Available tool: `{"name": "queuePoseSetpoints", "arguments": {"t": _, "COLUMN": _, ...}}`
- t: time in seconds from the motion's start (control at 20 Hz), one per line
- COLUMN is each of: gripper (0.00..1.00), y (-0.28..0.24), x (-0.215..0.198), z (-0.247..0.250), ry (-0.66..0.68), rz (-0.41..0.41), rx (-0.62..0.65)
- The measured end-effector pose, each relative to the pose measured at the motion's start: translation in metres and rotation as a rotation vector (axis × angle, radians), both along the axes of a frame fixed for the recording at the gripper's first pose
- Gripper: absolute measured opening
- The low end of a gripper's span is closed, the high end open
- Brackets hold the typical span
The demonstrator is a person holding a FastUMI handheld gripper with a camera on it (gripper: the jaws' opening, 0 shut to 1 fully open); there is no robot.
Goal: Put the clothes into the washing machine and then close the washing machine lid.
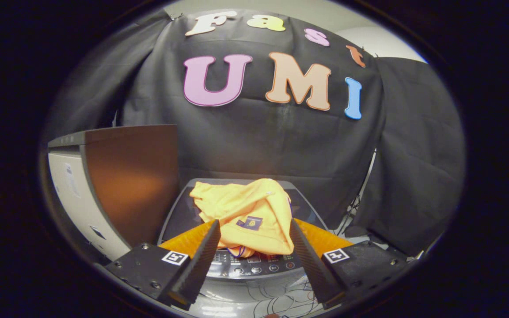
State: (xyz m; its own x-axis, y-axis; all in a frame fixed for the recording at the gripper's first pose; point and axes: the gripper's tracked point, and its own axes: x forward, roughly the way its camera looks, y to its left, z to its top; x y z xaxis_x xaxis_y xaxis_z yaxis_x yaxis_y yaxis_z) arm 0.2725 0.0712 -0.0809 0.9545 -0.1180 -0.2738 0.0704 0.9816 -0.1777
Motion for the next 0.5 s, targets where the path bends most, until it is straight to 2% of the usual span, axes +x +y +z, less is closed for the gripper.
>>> {"name": "queuePoseSetpoints", "arguments": {"t": 0.25, "gripper": 0.96, "y": 0.005, "x": -0.026, "z": 0.021, "ry": -0.020, "rz": 0.027, "rx": -0.006}}
{"name": "queuePoseSetpoints", "arguments": {"t": 0.5, "gripper": 0.96, "y": -0.001, "x": -0.049, "z": 0.033, "ry": -0.031, "rz": 0.022, "rx": 0.022}}
